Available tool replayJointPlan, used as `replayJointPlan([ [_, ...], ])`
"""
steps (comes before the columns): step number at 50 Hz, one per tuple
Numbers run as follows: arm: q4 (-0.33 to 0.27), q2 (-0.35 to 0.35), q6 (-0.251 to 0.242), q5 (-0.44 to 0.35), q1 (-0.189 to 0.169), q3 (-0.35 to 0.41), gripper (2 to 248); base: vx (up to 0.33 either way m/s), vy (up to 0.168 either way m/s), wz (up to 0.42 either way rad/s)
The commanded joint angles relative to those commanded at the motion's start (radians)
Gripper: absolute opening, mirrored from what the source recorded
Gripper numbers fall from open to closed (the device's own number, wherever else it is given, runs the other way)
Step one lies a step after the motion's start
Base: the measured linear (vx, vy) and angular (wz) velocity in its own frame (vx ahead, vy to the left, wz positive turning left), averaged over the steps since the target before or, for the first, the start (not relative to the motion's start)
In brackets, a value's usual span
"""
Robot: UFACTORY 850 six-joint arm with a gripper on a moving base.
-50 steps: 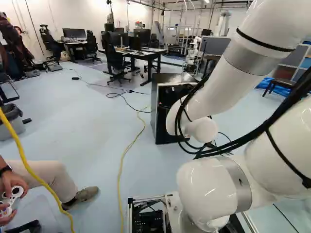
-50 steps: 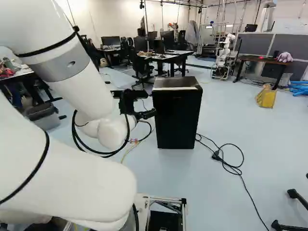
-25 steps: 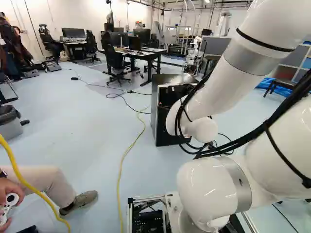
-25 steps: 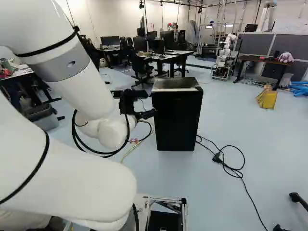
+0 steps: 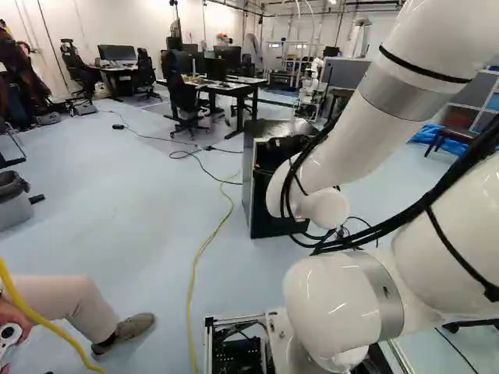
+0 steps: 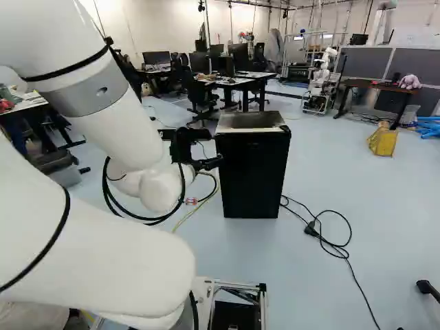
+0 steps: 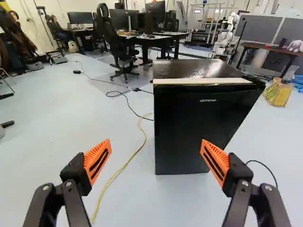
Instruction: Grab a drink from the fridge
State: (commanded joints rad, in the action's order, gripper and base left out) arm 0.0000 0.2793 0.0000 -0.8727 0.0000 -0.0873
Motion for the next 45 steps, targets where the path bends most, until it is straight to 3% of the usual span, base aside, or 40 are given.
replayJointPlan([
  [45,0.0,0.0,0.0,0.0,0.0,0.0,247,0.054,0.0,-0.003],
])
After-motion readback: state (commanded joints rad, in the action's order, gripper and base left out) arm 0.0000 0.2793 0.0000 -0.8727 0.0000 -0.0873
